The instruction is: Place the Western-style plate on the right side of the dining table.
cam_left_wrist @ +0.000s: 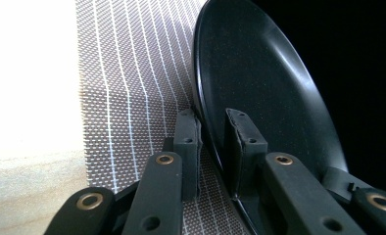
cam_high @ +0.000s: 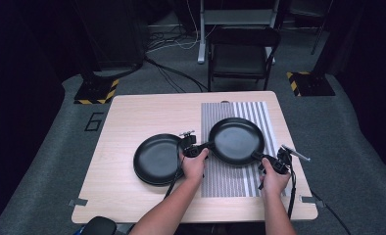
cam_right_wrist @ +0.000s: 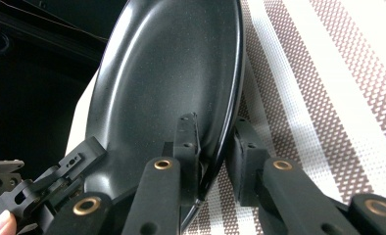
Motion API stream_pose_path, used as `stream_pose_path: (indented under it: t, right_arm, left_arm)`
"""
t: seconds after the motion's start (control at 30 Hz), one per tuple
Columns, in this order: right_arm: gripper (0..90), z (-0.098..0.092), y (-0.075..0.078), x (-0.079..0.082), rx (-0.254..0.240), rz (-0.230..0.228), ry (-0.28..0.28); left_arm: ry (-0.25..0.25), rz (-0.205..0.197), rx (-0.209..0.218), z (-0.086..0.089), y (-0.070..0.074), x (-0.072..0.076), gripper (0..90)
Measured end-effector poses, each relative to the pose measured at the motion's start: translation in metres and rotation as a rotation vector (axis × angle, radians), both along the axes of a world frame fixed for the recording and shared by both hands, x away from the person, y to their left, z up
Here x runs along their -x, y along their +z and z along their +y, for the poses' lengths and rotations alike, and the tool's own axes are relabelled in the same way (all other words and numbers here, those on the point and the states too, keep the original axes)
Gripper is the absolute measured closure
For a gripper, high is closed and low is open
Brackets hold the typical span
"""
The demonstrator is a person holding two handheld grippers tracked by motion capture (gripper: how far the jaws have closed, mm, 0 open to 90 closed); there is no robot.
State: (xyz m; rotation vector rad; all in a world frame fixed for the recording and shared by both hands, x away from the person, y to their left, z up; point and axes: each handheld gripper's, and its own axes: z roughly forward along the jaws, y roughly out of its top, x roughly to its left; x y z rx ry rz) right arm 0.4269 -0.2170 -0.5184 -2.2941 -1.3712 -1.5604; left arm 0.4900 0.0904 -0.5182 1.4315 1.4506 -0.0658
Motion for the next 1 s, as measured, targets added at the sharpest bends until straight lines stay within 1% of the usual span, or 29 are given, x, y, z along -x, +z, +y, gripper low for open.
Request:
stream_pose_path:
  t: [0.03, 0.07, 0.1, 0.13, 0.17, 0.27, 0.3, 0.37, 0.47, 0.63, 0.67, 0.7, 0.73, 0.77, 0.83, 0.87, 1.0]
  right_arm:
    - [76.0, 0.0, 0.001, -0.001, 0.003, 0.003, -0.001]
    - [76.0, 0.001, 0.003, -0.002, -0.004, 0.016, -0.006]
    - [76.0, 0.0, 0.002, -0.003, 0.022, 0.006, 0.003]
    - [76.0, 0.0, 0.003, -0.004, 0.017, 0.003, 0.001]
    - [76.0, 0.0, 0.003, -0.005, 0.023, 0.002, 0.0]
    - [76.0, -0.001, 0.003, -0.007, 0.032, 0.005, 0.002]
    - [75.9, -0.003, 0.003, -0.008, 0.021, 0.013, 0.011]
    - [75.7, -0.004, 0.002, -0.009, 0.013, 0.016, 0.009]
    - [75.7, -0.004, 0.001, -0.01, 0.02, 0.024, 0.007]
    - [75.7, -0.006, -0.002, -0.012, 0.008, 0.031, 0.011]
    - [75.7, -0.006, -0.003, -0.012, 0.014, 0.032, 0.012]
    - [75.7, -0.006, -0.002, -0.012, 0.004, 0.042, 0.01]
    - [75.8, -0.006, -0.003, -0.013, 0.007, 0.035, 0.007]
    - [75.7, -0.006, -0.004, -0.013, 0.019, 0.041, 0.008]
    - [75.7, -0.006, -0.006, -0.014, 0.015, 0.047, 0.007]
    - [75.7, -0.006, -0.006, -0.014, 0.007, 0.05, 0.007]
    - [75.6, -0.005, -0.009, -0.017, 0.006, 0.061, 0.008]
  left_arm:
    - [0.003, 0.002, 0.004, 0.0, -0.001, -0.001, 76.3]
    - [0.002, 0.005, 0.004, 0.0, -0.002, -0.002, 76.3]
    - [0.005, 0.008, 0.007, -0.001, -0.002, -0.002, 76.3]
    - [0.009, 0.017, 0.015, -0.001, -0.003, -0.003, 76.4]
    - [0.006, 0.02, 0.01, -0.001, -0.003, -0.004, 76.4]
    - [0.008, 0.018, 0.005, -0.003, -0.002, -0.006, 76.3]
    - [0.01, 0.018, -0.004, -0.004, -0.002, -0.006, 76.3]
    - [0.008, 0.014, -0.014, -0.006, -0.002, -0.007, 76.1]
    - [0.008, 0.015, -0.02, -0.007, -0.002, -0.009, 75.9]
    - [0.011, 0.022, -0.044, -0.01, -0.002, -0.012, 75.8]
    - [0.01, 0.017, -0.05, -0.01, -0.003, -0.013, 75.7]
    - [0.012, 0.023, -0.048, -0.011, -0.003, -0.013, 75.7]
    - [0.015, 0.025, -0.055, -0.011, -0.004, -0.013, 75.6]
    - [0.017, 0.03, -0.056, -0.012, -0.004, -0.014, 75.5]
    - [0.026, 0.031, -0.058, -0.013, -0.004, -0.014, 75.5]
    - [0.026, 0.03, -0.064, -0.013, -0.004, -0.015, 75.4]
    - [0.032, 0.042, -0.099, -0.014, -0.004, -0.015, 74.9]
